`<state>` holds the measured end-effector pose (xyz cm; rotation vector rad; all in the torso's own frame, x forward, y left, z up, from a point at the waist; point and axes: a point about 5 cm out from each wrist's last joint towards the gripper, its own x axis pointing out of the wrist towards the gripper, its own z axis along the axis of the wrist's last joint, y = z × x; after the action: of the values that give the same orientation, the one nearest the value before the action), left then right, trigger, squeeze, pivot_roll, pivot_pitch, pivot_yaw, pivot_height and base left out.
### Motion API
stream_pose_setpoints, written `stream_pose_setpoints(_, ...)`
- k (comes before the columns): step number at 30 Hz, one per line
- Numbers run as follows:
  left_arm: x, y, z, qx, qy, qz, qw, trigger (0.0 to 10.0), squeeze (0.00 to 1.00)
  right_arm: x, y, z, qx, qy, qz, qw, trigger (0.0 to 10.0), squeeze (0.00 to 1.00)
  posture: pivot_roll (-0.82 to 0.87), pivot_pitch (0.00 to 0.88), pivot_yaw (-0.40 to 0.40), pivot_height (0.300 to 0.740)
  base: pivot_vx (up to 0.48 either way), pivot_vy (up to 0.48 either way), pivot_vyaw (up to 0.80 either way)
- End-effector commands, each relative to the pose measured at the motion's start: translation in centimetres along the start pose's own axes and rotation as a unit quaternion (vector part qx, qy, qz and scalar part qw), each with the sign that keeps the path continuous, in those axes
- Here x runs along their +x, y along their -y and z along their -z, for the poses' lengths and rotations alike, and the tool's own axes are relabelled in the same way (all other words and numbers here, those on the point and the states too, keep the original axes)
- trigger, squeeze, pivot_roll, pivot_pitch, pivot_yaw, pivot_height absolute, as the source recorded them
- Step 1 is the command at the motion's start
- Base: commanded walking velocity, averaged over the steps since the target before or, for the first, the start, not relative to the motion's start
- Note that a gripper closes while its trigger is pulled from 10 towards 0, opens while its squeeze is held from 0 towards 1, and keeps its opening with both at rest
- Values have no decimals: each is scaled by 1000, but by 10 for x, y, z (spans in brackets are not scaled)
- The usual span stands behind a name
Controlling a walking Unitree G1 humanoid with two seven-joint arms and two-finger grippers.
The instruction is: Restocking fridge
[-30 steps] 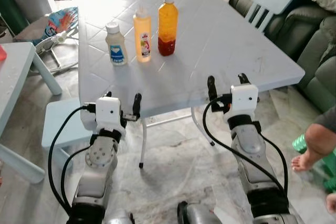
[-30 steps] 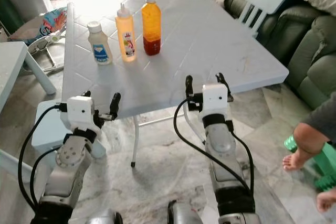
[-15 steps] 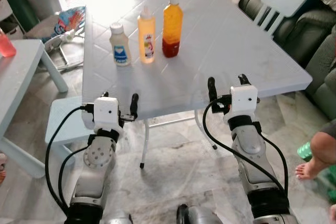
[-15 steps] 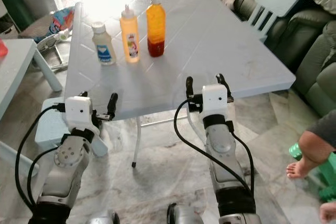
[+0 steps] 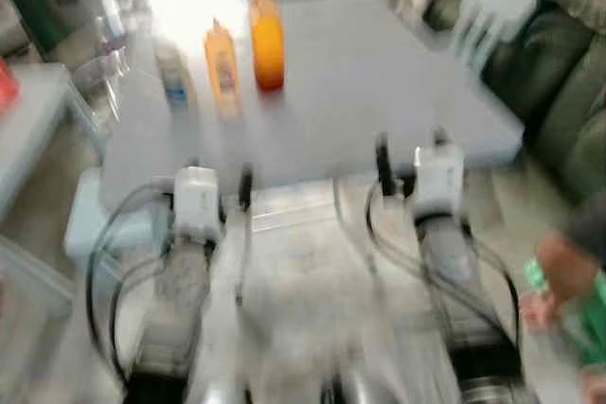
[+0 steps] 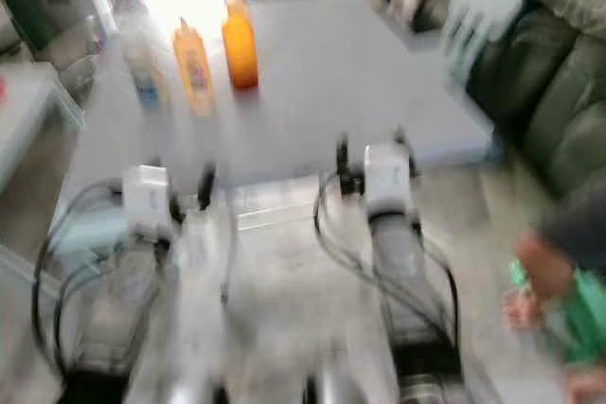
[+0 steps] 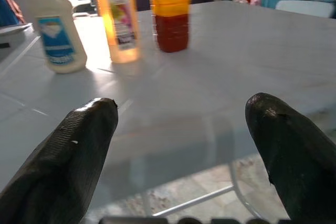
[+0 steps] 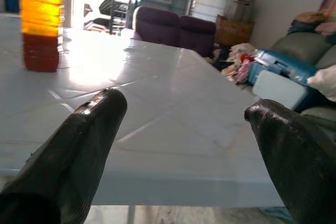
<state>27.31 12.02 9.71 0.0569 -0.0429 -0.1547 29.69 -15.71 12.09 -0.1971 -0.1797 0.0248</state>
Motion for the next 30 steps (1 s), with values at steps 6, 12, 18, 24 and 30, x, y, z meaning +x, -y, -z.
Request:
stream_pose_setpoints(6,-3,-16,0,18,5,-26,999,10000,0,6,-2,-14,10,23,1,1000,10000,0,33,66,10,740,49,0,0)
stream_pose_setpoints(12,-8,-29,0,21,7,-52,998,10000,0,0,5,-18,16,29,12,999,10000,0,31,66,16,740,380,0,0)
stream_pose_setpoints(18,-10,-30,4,14,-2,-52,999,10000,0,-6,6,-12,7,20,14,1000,10000,0,31,68,25,740,397,0,0)
stream_pose_setpoints(24,-9,-26,1,11,5,-44,999,10000,0,-3,3,-16,8,26,8,1000,10000,0,34,67,27,740,401,0,0)
stream_pose_setpoints(30,-7,-24,0,10,6,-41,999,10000,0,-3,3,-16,7,26,6,1000,10000,0,31,69,27,740,423,0,0)
